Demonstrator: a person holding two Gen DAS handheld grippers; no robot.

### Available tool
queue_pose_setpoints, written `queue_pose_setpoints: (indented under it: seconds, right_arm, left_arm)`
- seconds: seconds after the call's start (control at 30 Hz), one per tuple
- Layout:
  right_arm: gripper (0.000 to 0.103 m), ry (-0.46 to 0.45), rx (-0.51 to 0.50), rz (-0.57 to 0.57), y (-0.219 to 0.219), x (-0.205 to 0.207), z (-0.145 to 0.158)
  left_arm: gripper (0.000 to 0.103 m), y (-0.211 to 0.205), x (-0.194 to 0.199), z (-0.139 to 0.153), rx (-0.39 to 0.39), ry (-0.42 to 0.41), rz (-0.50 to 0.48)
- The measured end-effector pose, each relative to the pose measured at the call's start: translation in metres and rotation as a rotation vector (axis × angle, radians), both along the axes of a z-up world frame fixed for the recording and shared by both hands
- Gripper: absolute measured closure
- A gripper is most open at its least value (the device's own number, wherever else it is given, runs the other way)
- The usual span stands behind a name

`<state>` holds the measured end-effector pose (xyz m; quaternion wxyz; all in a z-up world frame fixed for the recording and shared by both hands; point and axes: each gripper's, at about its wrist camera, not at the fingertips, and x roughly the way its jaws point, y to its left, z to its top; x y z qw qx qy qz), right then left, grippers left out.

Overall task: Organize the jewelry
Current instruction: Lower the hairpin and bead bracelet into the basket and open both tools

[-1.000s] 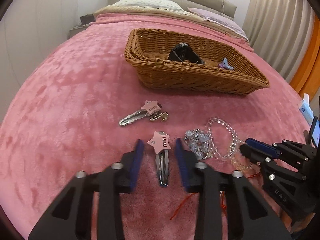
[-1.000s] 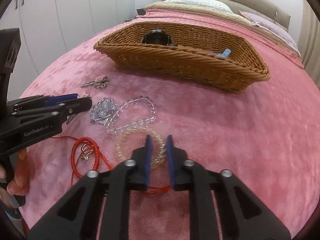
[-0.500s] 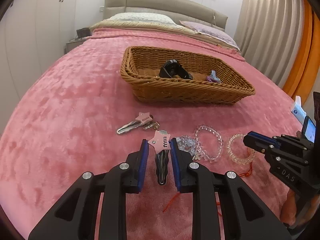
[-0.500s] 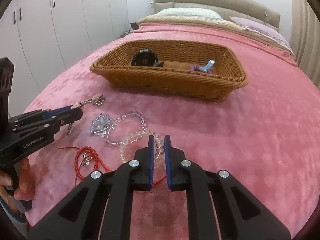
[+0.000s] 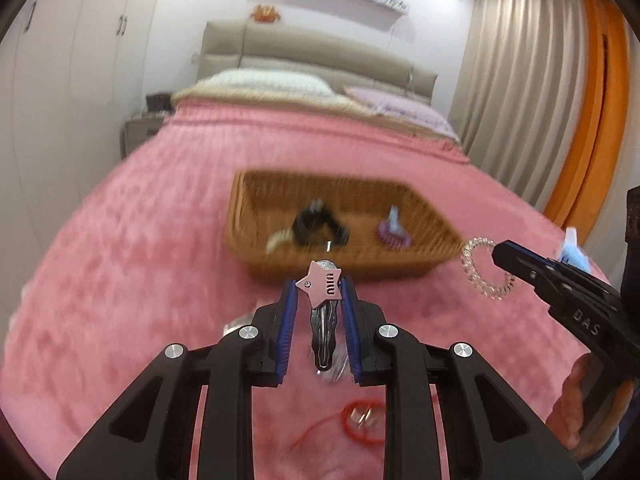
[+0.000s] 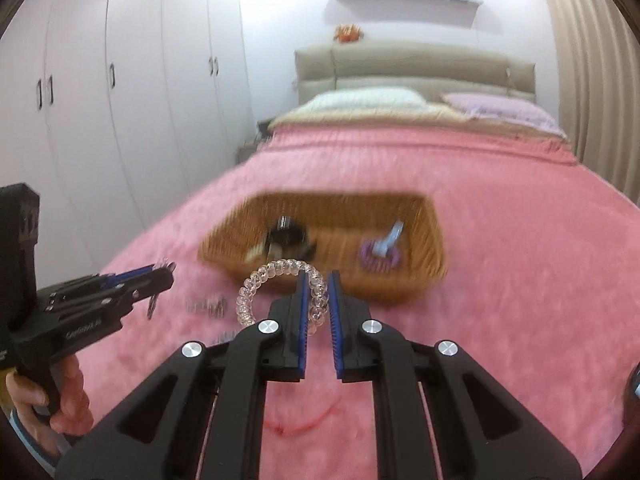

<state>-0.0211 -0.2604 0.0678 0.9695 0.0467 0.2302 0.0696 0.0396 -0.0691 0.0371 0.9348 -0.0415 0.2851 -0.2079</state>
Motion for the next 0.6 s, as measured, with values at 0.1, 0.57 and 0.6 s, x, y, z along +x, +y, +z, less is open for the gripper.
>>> queue_pose_setpoints:
  seconds: [0.1, 0.57, 0.6]
  right_arm:
    - [0.095, -0.036, -0.005, -0.033, -0.006, 0.02, 0.022]
    - [0.095, 0.11, -0.017, -0.091, -0.027, 0.161, -0.004]
    - [0.095, 0.141, -0.023, -0.087, -0.027, 0.169, -0.012]
  left_arm:
    - [0.082, -0.01, 0.015, 0.023, -0.022, -0.015, -0.013]
    - [0.082, -0.068, 0.135, -0.008, -0.096, 0.129, -0.082]
    - [0.082, -0.069, 0.139, -0.013, -0.091, 0.142, -0.085]
